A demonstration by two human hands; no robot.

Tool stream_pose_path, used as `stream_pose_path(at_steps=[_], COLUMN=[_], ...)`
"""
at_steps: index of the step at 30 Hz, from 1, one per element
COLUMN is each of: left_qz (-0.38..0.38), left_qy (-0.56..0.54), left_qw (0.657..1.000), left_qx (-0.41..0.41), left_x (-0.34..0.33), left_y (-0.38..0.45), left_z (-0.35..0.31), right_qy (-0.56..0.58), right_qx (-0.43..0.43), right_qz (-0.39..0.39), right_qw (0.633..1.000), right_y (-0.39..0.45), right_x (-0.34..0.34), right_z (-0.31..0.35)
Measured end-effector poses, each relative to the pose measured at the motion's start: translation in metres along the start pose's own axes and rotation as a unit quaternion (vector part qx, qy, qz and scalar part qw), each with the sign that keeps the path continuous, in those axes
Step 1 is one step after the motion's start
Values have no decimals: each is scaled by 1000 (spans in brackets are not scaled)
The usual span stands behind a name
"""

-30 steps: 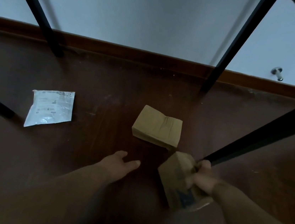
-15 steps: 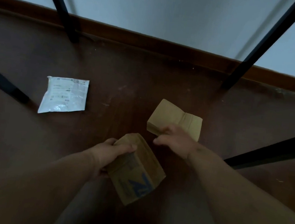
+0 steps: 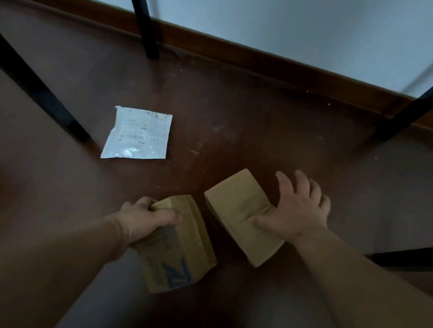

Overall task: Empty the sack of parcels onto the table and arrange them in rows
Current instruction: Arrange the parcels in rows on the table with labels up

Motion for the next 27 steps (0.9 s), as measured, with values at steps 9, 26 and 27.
stream_pose_path(at_steps=[9,26,27], left_qz=[-24,109,120], left_qy=[-23,-299,-309], left_qw=[999,945,940], left_qx=[22,-76,-82], left_x=[44,65,66], left_y=[0,-15,-11], left_z=[10,-20,-21], right_qy=[95,610,620], right_qx=[25,-126,-125], right_qz=[83,221,226], right_qw=[992,750,741], right_y=[-4,5,7], right_x=[-42,-49,-50], right_z=[86,93,90])
Point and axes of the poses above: each hand's wrist, its own y-axis towards the middle knuckle, its own x-axis out of the back of the hand, z = x × y, the point moved 1 cm from there along y, towards the middle knuckle, and after that the axes turned 7 degrees about z, right-handed, at the moved point
